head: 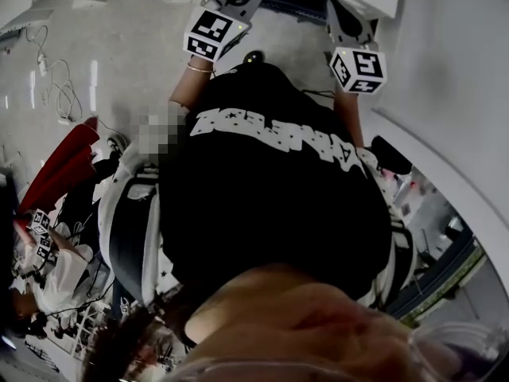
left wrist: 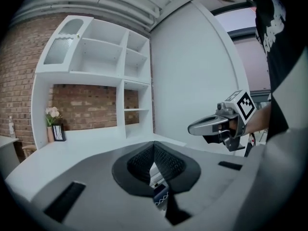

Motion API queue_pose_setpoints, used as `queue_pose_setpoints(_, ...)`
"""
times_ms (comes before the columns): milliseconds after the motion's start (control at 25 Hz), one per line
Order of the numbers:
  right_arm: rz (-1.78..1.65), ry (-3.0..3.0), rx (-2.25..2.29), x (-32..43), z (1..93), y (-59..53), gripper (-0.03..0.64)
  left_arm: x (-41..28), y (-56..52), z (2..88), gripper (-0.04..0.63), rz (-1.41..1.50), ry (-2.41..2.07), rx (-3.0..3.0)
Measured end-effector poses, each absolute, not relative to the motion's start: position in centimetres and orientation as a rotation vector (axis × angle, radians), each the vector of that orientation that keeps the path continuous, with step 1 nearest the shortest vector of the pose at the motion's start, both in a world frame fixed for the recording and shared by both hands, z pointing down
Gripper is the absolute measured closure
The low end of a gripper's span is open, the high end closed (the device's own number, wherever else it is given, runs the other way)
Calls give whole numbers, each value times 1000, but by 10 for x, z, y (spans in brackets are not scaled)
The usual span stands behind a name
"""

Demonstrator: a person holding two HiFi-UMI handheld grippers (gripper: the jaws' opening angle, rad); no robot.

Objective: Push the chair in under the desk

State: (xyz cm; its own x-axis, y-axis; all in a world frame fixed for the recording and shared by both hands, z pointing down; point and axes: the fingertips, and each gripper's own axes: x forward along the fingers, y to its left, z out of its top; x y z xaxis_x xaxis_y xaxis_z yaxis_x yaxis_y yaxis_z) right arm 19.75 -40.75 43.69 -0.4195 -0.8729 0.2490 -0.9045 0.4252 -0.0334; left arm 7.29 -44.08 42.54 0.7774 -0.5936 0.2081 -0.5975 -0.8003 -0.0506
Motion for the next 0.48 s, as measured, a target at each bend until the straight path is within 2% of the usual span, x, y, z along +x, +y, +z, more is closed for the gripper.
queue_pose_setpoints(480, 207, -2492, 1575, 199, 419, -406, 588, 75, -436, 420, 560, 328, -972, 2969)
